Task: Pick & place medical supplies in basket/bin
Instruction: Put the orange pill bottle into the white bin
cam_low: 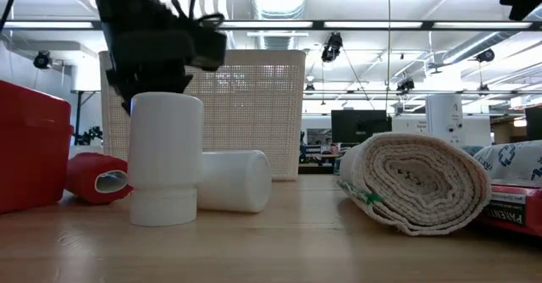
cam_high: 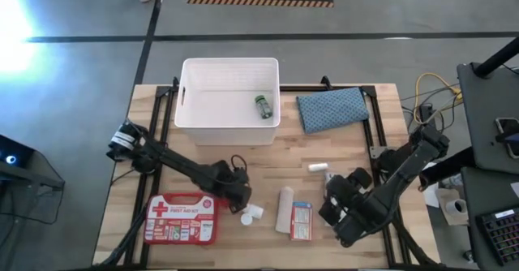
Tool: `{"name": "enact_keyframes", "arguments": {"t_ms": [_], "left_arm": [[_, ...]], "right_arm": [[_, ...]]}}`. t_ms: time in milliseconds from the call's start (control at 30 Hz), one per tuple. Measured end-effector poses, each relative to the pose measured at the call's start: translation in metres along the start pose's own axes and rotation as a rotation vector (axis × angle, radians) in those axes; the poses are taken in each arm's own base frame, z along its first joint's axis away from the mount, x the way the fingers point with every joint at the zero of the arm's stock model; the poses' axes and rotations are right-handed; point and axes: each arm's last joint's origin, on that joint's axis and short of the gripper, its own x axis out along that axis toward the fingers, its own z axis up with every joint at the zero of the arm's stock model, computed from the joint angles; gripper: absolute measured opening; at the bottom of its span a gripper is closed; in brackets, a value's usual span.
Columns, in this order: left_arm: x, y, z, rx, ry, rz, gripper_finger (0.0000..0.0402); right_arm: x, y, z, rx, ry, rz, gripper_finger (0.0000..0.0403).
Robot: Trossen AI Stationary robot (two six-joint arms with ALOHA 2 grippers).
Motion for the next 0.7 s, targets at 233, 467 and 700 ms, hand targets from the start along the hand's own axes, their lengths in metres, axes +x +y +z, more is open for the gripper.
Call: {"name": "enact_keyframes", "arguments": {"t_ms": [233,467,700], "left_arm": [[0.021,0.011,-0.006,0.001,0.071,0.031,0.0269],[0.031,0.014,-0.007,-0.014,0.052,-0.017,0.0262],[0.02,0.008,0.002,0.042,0.016,-0.055,0.0161]], "right_arm": [[0.002,0.001,-0.001,0.012,-0.015,0.005,0.0341],[0.002,0.001,0.0,0.05,-0.043,0.011,0.0341],[0.002,0.001,0.001,0.08,-0.058,0.013,0.0341]]}}
